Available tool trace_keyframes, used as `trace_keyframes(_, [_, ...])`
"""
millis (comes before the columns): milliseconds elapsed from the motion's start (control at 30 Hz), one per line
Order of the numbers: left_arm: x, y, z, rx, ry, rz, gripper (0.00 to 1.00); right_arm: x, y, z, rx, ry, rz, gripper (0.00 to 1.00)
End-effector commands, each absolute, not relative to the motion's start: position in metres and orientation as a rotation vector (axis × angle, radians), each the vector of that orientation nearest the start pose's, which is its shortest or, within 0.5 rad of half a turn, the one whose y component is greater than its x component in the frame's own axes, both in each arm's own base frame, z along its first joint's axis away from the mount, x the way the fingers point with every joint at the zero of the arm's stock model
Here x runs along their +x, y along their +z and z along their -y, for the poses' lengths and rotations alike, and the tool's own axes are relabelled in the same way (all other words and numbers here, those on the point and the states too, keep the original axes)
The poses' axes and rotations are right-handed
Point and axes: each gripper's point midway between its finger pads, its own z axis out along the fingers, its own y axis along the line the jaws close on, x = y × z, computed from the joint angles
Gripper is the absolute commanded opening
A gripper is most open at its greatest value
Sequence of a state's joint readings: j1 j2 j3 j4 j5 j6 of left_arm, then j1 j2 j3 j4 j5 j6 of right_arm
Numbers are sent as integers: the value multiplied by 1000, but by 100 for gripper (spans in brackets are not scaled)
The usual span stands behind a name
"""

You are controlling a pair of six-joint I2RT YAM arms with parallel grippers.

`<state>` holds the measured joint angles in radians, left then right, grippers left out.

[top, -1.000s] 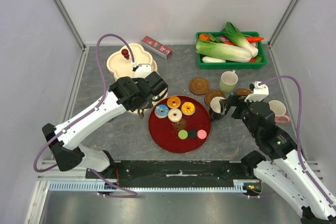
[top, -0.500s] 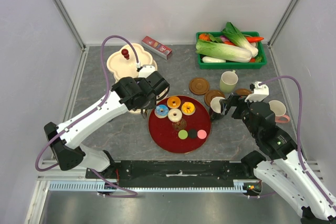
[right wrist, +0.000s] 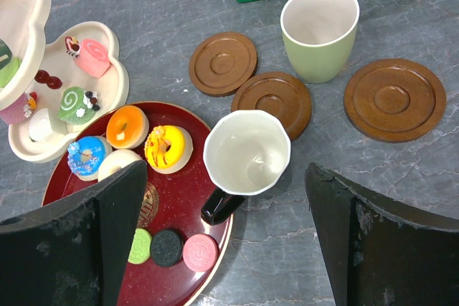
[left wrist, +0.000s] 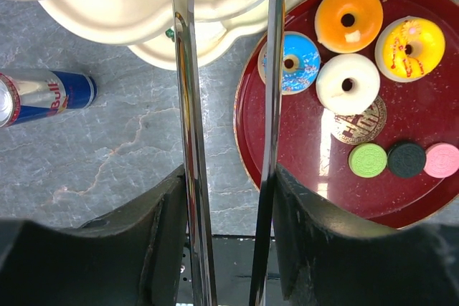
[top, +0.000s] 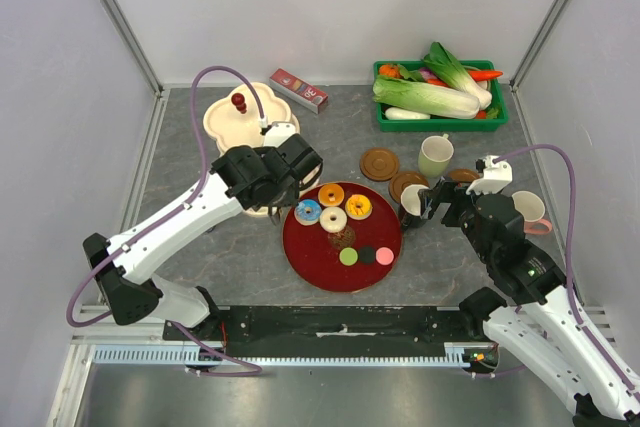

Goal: Serve the afternoon tea

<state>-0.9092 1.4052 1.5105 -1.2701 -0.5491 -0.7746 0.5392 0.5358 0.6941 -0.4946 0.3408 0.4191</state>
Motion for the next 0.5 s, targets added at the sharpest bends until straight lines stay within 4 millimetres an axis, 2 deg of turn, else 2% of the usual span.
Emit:
trace_keyframes(0, [234,266,176,14,25,-2367,53,233,232,-90,131,343,-1879,98])
trace_keyframes(133, [234,279,176,25,0,-2347,53,234,232,-89,133,339,-1876,98])
trace_keyframes(467, [228,286,205,135,-174,-2372,51,233,231,-89,133,338,-1878,98])
